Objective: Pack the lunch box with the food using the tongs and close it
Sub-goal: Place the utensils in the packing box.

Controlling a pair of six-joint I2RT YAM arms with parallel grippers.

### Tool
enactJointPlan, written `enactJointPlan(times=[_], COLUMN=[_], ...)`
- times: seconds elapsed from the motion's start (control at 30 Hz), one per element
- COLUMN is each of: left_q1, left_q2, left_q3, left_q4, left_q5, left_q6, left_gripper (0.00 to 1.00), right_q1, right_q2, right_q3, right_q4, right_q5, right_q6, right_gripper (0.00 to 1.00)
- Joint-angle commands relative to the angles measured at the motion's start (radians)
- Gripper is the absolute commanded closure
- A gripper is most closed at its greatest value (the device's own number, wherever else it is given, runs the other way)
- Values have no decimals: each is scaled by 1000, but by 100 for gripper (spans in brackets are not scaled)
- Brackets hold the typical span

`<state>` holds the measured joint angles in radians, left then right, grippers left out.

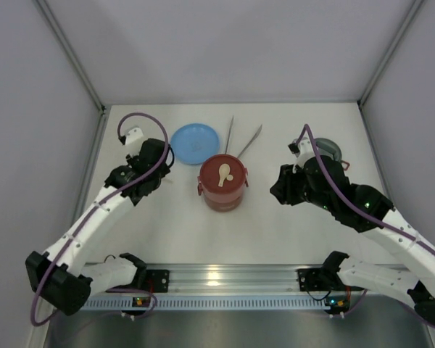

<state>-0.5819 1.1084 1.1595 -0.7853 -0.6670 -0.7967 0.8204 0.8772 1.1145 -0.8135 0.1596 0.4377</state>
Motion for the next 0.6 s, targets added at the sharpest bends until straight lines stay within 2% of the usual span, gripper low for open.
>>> enactJointPlan(times=[0.0,0.3,0.57], left_q1=[156,258,318], left_q2=[51,326,540], left_q3=[-133,-150,-104], left_q4=[153,311,353], left_q5=[168,222,230], left_q6=[-42,-160,-233], left_gripper=[55,56,59], right_q1=[-6,-6,-9], right_q2=[0,5,-12], right_q3=[39,36,22], right_q4=[10,13,8], right_q5=[-17,-29,-29], right_q6=[-2,-2,-1], right_gripper=[68,68,68])
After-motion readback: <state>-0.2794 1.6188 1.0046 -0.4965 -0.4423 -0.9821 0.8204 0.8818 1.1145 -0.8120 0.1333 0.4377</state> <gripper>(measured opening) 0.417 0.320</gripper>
